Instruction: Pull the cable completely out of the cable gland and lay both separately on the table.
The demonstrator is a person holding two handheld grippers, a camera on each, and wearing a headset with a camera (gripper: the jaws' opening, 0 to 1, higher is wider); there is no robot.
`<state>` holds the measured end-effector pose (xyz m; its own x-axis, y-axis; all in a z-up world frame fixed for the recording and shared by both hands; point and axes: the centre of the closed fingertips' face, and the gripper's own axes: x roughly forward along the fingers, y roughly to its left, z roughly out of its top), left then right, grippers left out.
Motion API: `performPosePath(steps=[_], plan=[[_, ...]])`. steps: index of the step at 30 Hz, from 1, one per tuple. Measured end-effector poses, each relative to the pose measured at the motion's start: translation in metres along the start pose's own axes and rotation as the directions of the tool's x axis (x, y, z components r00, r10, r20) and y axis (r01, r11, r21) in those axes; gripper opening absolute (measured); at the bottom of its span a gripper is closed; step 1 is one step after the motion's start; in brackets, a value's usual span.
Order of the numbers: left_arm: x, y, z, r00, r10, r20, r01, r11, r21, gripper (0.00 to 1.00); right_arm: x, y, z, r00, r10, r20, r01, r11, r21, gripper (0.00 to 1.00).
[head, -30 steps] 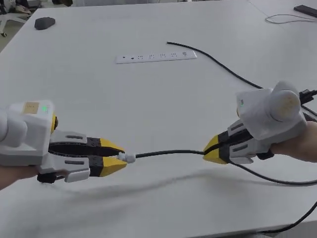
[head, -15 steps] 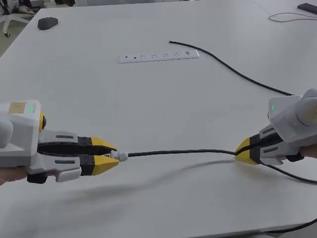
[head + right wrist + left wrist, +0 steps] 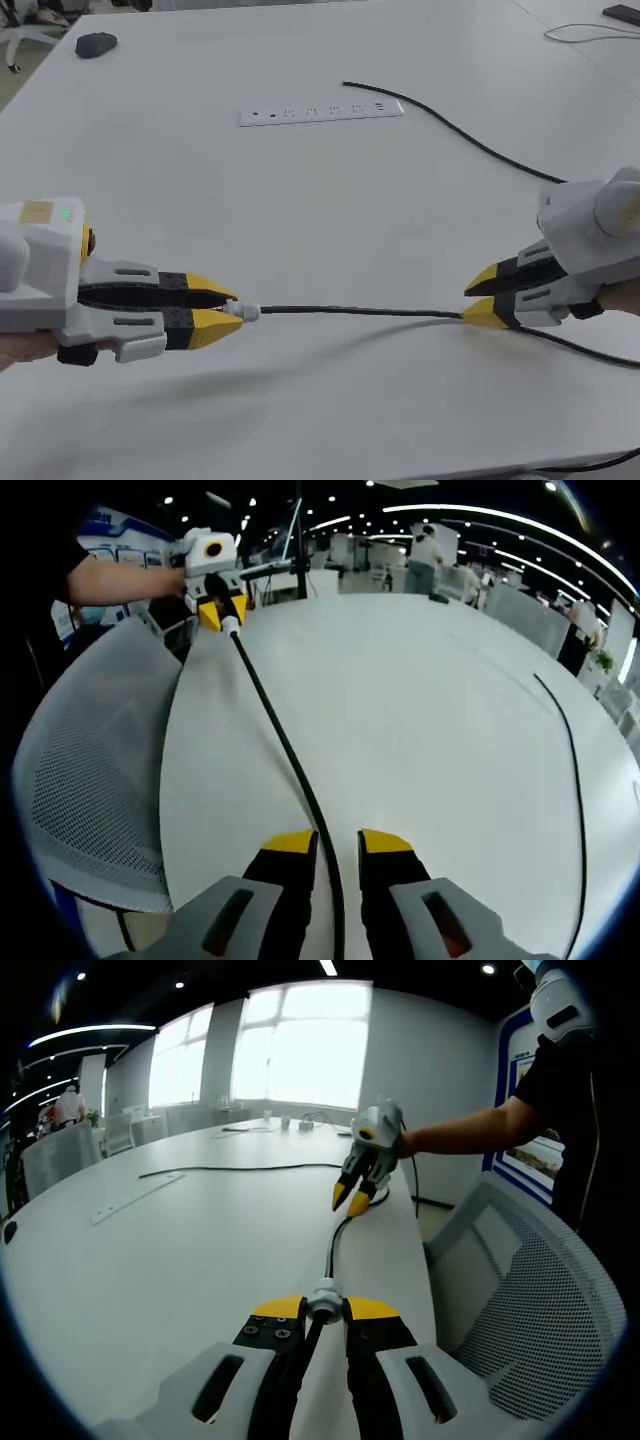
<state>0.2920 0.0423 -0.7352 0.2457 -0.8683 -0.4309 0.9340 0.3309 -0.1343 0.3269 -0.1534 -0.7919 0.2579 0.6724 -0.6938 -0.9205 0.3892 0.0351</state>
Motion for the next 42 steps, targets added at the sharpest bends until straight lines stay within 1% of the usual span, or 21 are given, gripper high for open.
performPosePath(steps=[2, 4, 5, 6, 7, 9, 11, 12, 13, 14, 17, 19, 21, 23, 28, 31, 34, 35, 36, 39, 42], plan=[[0.001, -0.002, 0.001, 1.0, -0.005, 0.0, 0.005, 1.0, -0.003, 0.15, 0.003, 0.013, 0.031, 0.9957, 0.044, 0.082, -0.044, 0.999, 0.004, 0.15], [0.001, -0.004, 0.002, 1.0, -0.008, 0.0, 0.008, 1.0, 0.003, 0.15, 0.006, 0.019, 0.051, 0.9917, 0.047, 0.119, -0.044, 0.999, -0.029, 0.16], [0.002, -0.004, 0.003, 1.0, -0.009, 0.0, 0.009, 1.0, 0.003, 0.15, 0.01, 0.025, 0.06, 0.9916, 0.055, 0.117, -0.052, 0.998, -0.026, 0.16], [0.002, -0.005, 0.003, 0.9999, -0.011, 0.0, 0.011, 1.0, 0.006, 0.15, 0.013, 0.033, 0.07, 0.9876, 0.075, 0.137, -0.071, 0.997, -0.038, 0.16], [0.002, -0.006, 0.003, 0.9999, -0.013, -0.002, 0.013, 1.0, 0.01, 0.15, 0.018, 0.044, 0.085, 0.9797, 0.109, 0.168, -0.099, 0.993, -0.067, 0.17], [0.002, -0.006, 0.004, 0.9999, -0.013, -0.005, 0.013, 1.0, 0.014, 0.15, 0.027, 0.063, 0.101, 0.9718, 0.159, 0.174, -0.141, 0.984, -0.109, 0.17], [0.001, -0.006, 0.005, 0.9999, -0.012, -0.004, 0.012, 1.0, 0.015, 0.15, 0.034, 0.076, 0.111, 0.9673, 0.189, 0.169, -0.164, 0.975, -0.152, 0.17], [0.0, -0.007, 0.006, 0.9999, -0.011, -0.001, 0.011, 1.0, 0.015, 0.15, 0.039, 0.088, 0.118, 0.9597, 0.225, 0.169, -0.197, 0.967, -0.164, 0.17], [-0.001, -0.008, 0.007, 1.0, -0.009, 0.0, 0.009, 1.0, 0.016, 0.15, 0.042, 0.094, 0.123, 0.9563, 0.237, 0.171, -0.208, 0.963, -0.171, 0.18], [-0.001, -0.009, 0.009, 1.0, -0.009, 0.002, 0.009, 1.0, 0.018, 0.15, 0.046, 0.103, 0.128, 0.9499, 0.264, 0.168, -0.228, 0.952, -0.203, 0.18], [-0.001, -0.013, 0.012, 0.9999, -0.013, 0.004, 0.013, 0.999, 0.034, 0.15, 0.054, 0.11, 0.136, 0.947, 0.279, 0.159, -0.239, 0.943, -0.233, 0.17], [-0.002, -0.014, 0.013, 0.9999, -0.011, 0.004, 0.011, 0.999, 0.041, 0.15, 0.059, 0.112, 0.14, 0.9465, 0.283, 0.154, -0.245, 0.942, -0.229, 0.15], [-0.003, -0.016, 0.016, 0.9999, -0.013, 0.009, 0.013, 0.999, 0.043, 0.15, 0.062, 0.112, 0.143, 0.9471, 0.278, 0.159, -0.237, 0.942, -0.237, 0.12], [-0.003, -0.019, 0.017, 0.9997, -0.016, 0.016, 0.015, 0.999, 0.048, 0.15, 0.064, 0.112, 0.143, 0.9497, 0.273, 0.153, -0.229, 0.939, -0.256, 0.09], [-0.004, -0.019, 0.016, 0.9996, -0.019, 0.02, 0.018, 0.999, 0.046, 0.15, 0.068, 0.116, 0.139, 0.9482, 0.292, 0.124, -0.25, 0.928, -0.275, 0.08], [-0.005, -0.019, 0.017, 0.9996, -0.02, 0.022, 0.019, 0.999, 0.049, 0.15, 0.069, 0.118, 0.139, 0.9472, 0.297, 0.12, -0.254, 0.925, -0.282, 0.02], [-0.005, -0.018, 0.016, 0.9996, -0.022, 0.02, 0.021, 0.999, 0.049, 0.15, 0.07, 0.12, 0.139, 0.9469, 0.3, 0.115, -0.255, 0.92, -0.299, 0.01], [-0.006, -0.018, 0.016, 0.9995, -0.022, 0.024, 0.021, 0.999, 0.046, 0.15, 0.07, 0.12, 0.14, 0.9469, 0.299, 0.119, -0.248, 0.914, -0.322, 0.01], [-0.006, -0.017, 0.015, 0.9995, -0.021, 0.025, 0.02, 0.999, 0.045, 0.15, 0.07, 0.119, 0.139, 0.9474, 0.298, 0.117, -0.247, 0.913, -0.326, 0.0], [-0.009, -0.017, 0.013, 0.9995, -0.019, 0.025, 0.018, 0.999, 0.041, 0.15, 0.069, 0.118, 0.134, 0.9507, 0.296, 0.093, -0.247, 0.904, -0.348, 0.0], [-0.016, -0.014, 0.007, 0.9997, -0.009, 0.023, 0.008, 0.999, 0.033, 0.15, 0.069, 0.116, 0.128, 0.9527, 0.294, 0.076, -0.252, 0.904, -0.344, 0.0]])
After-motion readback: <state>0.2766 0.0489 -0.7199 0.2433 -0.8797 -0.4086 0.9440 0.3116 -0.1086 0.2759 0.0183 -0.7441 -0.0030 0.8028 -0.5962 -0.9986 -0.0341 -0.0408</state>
